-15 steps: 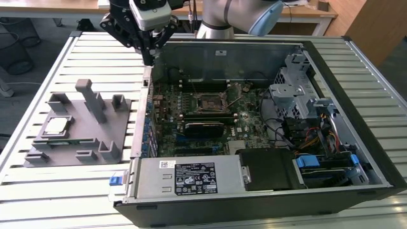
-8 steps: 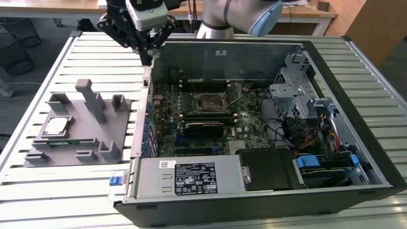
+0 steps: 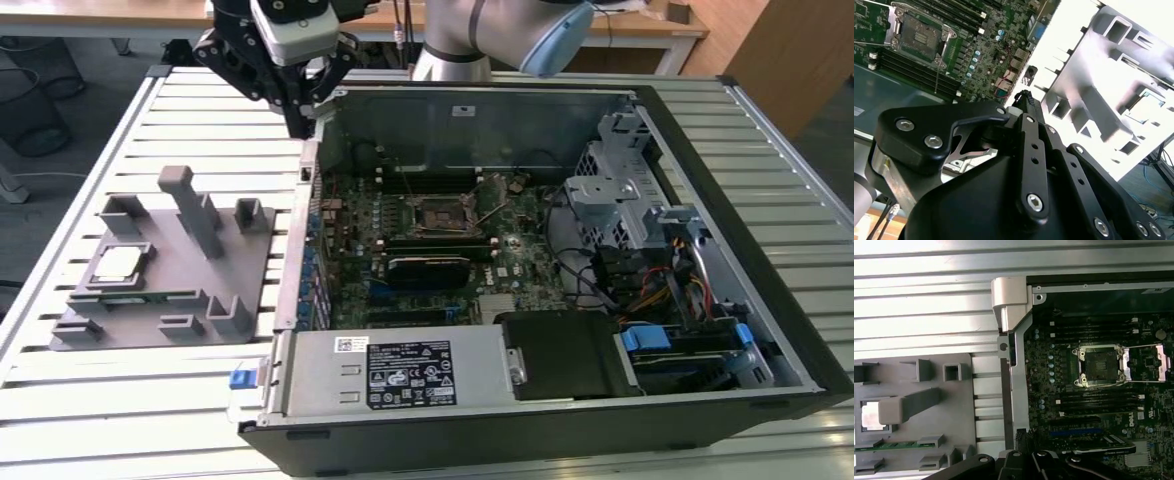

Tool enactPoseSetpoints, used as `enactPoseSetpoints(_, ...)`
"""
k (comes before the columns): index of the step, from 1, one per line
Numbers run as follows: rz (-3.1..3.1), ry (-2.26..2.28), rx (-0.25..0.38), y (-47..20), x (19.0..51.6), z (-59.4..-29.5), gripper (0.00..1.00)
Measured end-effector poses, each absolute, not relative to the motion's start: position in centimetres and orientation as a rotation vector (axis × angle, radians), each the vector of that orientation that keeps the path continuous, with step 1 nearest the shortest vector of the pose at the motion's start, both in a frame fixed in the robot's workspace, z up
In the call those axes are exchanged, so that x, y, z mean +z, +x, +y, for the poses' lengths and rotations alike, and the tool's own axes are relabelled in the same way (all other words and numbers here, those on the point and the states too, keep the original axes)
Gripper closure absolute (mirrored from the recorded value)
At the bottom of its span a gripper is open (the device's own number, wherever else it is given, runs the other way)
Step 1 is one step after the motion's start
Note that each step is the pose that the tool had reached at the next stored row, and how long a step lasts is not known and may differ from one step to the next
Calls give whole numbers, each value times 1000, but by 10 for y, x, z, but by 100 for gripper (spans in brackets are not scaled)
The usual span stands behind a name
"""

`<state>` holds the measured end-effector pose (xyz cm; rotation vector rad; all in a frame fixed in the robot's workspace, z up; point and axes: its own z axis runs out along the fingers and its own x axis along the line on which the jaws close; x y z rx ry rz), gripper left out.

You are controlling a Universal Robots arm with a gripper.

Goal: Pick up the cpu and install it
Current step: 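Reach for the cpu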

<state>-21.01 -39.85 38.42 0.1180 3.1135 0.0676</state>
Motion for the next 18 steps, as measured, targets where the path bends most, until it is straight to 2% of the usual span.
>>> enactPoseSetpoints(18,3115,118,68,-226,383,-398,89)
